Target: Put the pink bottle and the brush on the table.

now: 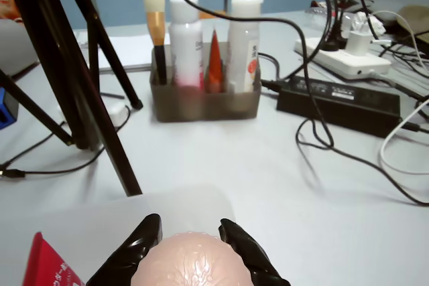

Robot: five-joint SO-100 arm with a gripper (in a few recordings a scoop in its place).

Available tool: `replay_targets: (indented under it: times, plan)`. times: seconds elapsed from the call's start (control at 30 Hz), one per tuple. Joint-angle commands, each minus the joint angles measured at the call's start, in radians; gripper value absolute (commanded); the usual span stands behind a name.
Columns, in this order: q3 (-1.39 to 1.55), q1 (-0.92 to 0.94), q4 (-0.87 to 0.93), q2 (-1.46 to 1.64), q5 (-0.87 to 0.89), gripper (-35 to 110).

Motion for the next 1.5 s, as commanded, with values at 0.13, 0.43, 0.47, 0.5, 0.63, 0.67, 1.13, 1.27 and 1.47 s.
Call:
replay_targets:
  times: [0.13,0.43,0.47,0.5,0.63,0.67,1.13,1.27,1.47]
  plan:
    - [-0.046,0.008,0.163,0.173,0.002,0]
    - [-0.14,0.006,0.241,0.163,0.057,0]
    - [-0.175,0.006,0.245,0.147,0.075,0]
    - [-0.201,0.006,0.255,0.14,0.083,0]
    - [-0.241,0.006,0.307,0.137,0.083,0]
    - [-0.242,0.006,0.318,0.141,0.08,0]
    - [-0.112,0.006,0.552,0.413,0.044,0]
    - [-0.026,0.008,0.574,0.511,0.014,0]
    - [0.107,0.02,0.65,0.666,-0.069,0]
